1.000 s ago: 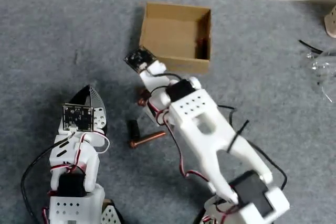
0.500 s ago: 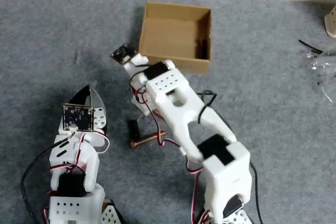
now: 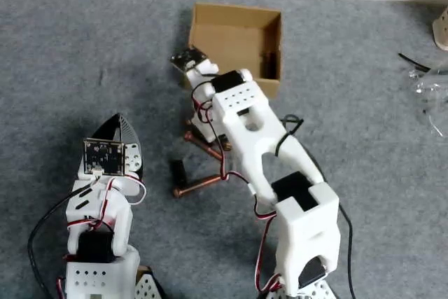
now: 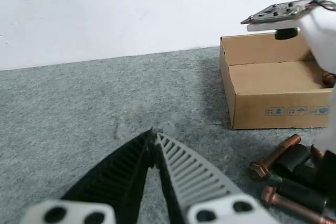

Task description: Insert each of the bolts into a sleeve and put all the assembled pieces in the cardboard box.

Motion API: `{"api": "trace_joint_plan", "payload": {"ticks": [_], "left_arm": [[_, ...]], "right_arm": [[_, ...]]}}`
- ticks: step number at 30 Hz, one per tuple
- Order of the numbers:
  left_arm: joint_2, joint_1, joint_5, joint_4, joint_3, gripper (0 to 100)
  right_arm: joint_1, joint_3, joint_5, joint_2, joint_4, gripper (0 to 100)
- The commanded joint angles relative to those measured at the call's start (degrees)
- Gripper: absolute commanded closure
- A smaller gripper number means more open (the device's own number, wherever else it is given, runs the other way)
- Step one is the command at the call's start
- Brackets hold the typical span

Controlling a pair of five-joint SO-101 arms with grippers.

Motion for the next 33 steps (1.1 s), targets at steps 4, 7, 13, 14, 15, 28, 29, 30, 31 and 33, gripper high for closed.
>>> {"api": "trace_joint_plan", "payload": {"ticks": [4,7,13,14,15,28,29,30,31,33], "left_arm": [[-0.57,-0.57,-0.18,-1.14,1.1,99],[-0.57,-0.57,-0.18,-1.14,1.1,99],[-0.57,-0.57,-0.18,-1.14,1.1,99],[-0.57,-0.57,-0.18,-1.14,1.1,99],[-0.57,-0.57,-0.18,-1.14,1.1,99],[-0.57,-0.57,-0.18,-1.14,1.1,99],[-0.57,-0.57,-0.18,-1.14,1.1,99],[-0.57,-0.57,-0.18,-1.14,1.1,99],[-0.57,-0.57,-0.18,-1.14,1.1,99],[-0.57,-0.57,-0.18,-1.14,1.1,99]], "right_arm": [[-2.77,-0.92,0.79,-0.48,0.13,82.1],[-4.88,-0.92,0.7,-0.48,1.19,82.1],[-5.14,-0.84,0.53,-0.48,1.71,82.1],[-4.7,-0.84,0.53,-0.4,2.15,82.1],[-4.44,-0.84,0.53,-0.4,2.51,82.1],[-2.42,5.23,0.62,-0.4,2.33,82.2],[-2.42,5.23,0.62,-0.4,2.33,82.2],[-2.42,5.23,0.62,-0.4,2.33,82.2],[-2.42,5.23,0.62,-0.4,2.33,82.3],[-2.24,5.23,0.62,-0.4,2.15,84.4]]}}
